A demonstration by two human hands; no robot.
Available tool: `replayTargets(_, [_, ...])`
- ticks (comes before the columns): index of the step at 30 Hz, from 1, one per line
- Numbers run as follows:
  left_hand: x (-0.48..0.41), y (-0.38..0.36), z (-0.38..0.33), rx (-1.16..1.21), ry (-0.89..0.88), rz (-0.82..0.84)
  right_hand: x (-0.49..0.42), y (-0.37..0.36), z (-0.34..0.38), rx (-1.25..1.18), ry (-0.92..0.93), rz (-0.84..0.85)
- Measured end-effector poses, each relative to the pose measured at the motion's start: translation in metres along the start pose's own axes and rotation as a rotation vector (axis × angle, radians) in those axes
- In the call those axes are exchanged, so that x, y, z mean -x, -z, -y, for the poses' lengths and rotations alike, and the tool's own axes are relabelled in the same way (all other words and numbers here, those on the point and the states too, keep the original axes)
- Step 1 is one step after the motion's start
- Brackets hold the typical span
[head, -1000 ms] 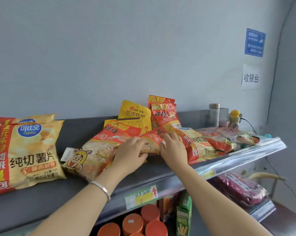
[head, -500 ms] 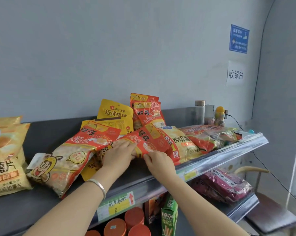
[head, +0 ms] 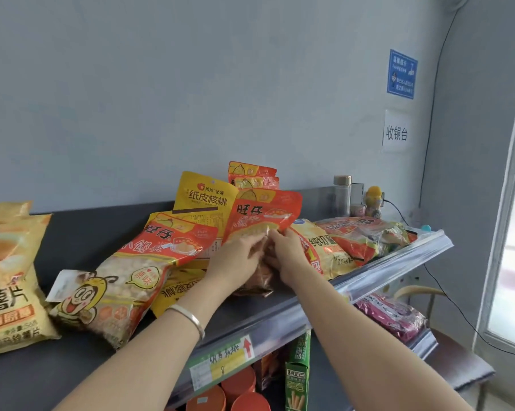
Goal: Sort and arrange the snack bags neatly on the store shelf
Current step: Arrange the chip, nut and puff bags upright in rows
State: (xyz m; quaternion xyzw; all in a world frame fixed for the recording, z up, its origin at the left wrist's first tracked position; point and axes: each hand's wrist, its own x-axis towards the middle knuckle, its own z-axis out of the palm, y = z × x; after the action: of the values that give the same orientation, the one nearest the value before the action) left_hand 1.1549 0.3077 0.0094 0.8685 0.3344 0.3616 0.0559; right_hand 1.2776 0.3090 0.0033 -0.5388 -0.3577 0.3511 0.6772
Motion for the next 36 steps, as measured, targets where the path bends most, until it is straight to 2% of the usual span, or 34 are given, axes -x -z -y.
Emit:
replayTargets(2, [0.001,-0.009,0.011,-0.051,-0.015,0.136,-0.008,0.001,0.009,0.153,0.050,-0.034])
replayTargets(4, [0.004,-0.020,0.020,-0.154,0.081,0.252,-0.012,-0.001,0.019,0.409,0.111,-0.052])
replayTargets(6, [0.003,-0.028,0.025,-0.197,0.149,0.300,-0.015,-0.001,0.026,0.712,0.164,-0.050])
replayTargets(8, [0.001,-0.032,0.026,-0.272,0.165,0.307,-0.019,0.006,0.029,0.899,0.208,-0.039])
replayTargets(11, [-0.004,-0.036,0.020,-0.367,0.207,0.313,-0.022,0.022,0.028,0.974,0.293,-0.094])
replayTargets(15, [-0.011,-0.043,0.010,-0.411,0.251,0.297,-0.017,0.052,0.033,1.071,0.514,-0.219])
replayTargets(17, [-0.015,-0.045,0.008,-0.378,0.268,0.297,-0.025,0.070,0.032,1.112,0.506,-0.260])
replayTargets(19, [-0.019,-0.049,0.004,-0.343,0.251,0.268,-0.034,0.089,0.029,1.180,0.350,-0.203])
replayTargets(21, [-0.024,-0.055,-0.002,-0.371,0.171,0.192,-0.041,0.105,0.027,1.179,0.201,-0.114])
replayTargets(23, [-0.026,-0.063,-0.009,-0.370,0.128,0.175,-0.043,0.114,0.028,1.147,0.151,-0.033])
replayTargets(28, [-0.026,-0.078,-0.019,-0.342,0.223,0.213,-0.047,0.117,0.036,1.192,0.089,0.123])
replayTargets(30, [-0.025,-0.082,-0.020,-0.363,0.254,0.211,-0.047,0.116,0.040,1.071,0.049,0.181])
replayTargets(33, [-0.024,-0.085,-0.023,-0.399,0.298,0.224,-0.049,0.114,0.042,0.852,-0.017,0.179])
replayTargets(36, [-0.025,-0.085,-0.024,-0.406,0.323,0.233,-0.051,0.112,0.036,0.789,-0.042,0.156])
